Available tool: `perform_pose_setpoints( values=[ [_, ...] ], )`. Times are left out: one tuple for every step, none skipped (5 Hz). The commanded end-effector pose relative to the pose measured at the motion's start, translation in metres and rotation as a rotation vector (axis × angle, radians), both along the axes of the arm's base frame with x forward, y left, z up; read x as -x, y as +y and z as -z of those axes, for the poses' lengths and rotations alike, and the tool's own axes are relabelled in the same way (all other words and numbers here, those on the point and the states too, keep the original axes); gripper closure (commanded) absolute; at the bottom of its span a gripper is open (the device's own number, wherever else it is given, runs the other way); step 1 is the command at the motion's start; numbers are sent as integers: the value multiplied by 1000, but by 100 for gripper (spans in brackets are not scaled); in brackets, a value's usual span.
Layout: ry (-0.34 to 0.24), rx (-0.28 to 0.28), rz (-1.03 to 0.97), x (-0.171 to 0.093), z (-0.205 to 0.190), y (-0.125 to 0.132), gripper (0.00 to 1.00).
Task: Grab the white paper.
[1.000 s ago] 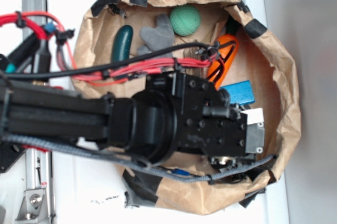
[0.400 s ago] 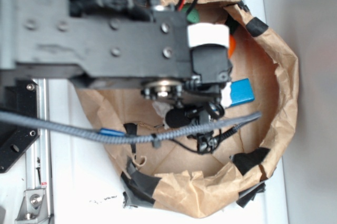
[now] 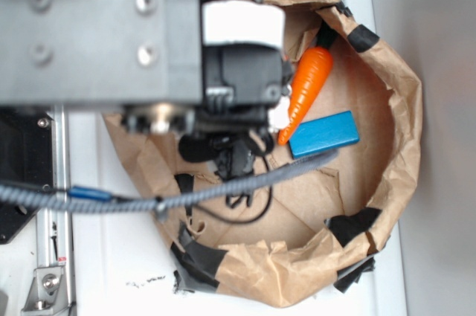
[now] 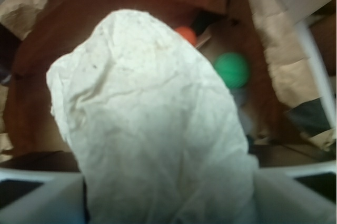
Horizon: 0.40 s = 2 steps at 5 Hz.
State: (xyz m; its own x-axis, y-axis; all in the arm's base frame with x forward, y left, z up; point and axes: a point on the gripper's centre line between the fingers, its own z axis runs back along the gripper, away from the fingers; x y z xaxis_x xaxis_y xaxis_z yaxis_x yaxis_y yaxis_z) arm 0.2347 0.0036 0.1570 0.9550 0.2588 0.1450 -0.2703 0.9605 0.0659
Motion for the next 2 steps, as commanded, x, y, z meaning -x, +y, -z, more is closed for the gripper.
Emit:
perform_pose_setpoints(
  values=[
    [-37, -62, 0, -8, -4, 1, 100],
    [-38, -80, -2, -6, 1, -1, 100]
  ],
)
